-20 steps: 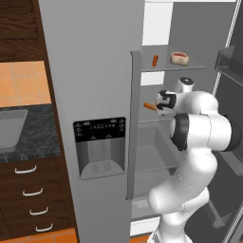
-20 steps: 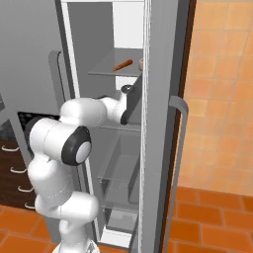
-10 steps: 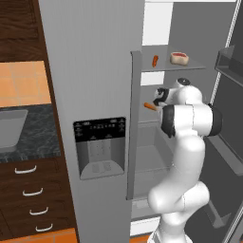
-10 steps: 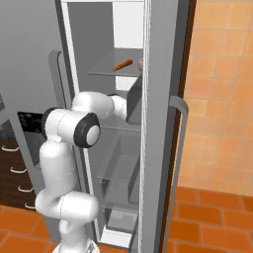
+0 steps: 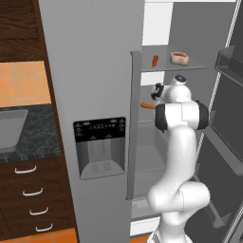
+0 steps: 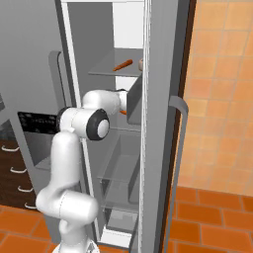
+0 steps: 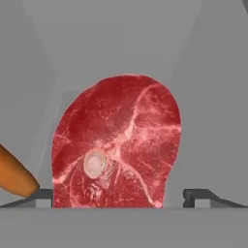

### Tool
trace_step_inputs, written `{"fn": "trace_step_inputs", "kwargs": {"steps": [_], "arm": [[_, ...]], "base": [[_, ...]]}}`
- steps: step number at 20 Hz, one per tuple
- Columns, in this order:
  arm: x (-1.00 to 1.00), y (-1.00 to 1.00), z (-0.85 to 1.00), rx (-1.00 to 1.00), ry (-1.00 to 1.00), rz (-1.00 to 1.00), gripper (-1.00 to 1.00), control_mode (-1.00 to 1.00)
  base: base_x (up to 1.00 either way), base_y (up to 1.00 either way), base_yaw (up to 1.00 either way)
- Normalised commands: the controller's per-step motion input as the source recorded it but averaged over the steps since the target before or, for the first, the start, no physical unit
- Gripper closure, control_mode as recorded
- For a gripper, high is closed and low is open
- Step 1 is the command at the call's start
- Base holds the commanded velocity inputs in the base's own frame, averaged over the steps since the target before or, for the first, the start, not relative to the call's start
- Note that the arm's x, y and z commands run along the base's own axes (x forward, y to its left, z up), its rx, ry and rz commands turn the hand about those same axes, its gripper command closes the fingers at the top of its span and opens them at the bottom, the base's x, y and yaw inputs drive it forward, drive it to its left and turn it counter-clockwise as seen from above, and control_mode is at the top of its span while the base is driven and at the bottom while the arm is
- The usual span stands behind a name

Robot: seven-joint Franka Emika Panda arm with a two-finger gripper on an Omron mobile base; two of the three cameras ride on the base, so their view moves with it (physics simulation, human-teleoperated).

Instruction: Place one carrot and one steak in each tupperware on the nearby counter, to pack two identical lunches.

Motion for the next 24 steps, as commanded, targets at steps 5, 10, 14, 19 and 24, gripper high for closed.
{"fn": "trace_step_inputs", "kwargs": {"steps": [5, 10, 14, 19, 24], "arm": [[-0.16, 0.33, -0.82, -0.03, 0.09, 0.0, 1.0, -1.0], [-1.0, 0.46, -0.51, -0.07, 0.0, -0.01, 1.0, -1.0], [-1.0, 0.29, -0.32, -0.06, -0.08, -0.03, 1.0, -1.0], [-1.0, 0.02, 0.16, 0.0, -0.04, -0.01, 1.0, -1.0], [-1.0, 0.24, 0.73, 0.0, 0.03, 0.02, 1.0, -1.0]], "base": [[0.0, 0.0, 0.0], [0.0, 0.0, 0.0], [0.0, 0.0, 0.0], [0.0, 0.0, 0.0], [0.0, 0.0, 0.0]]}}
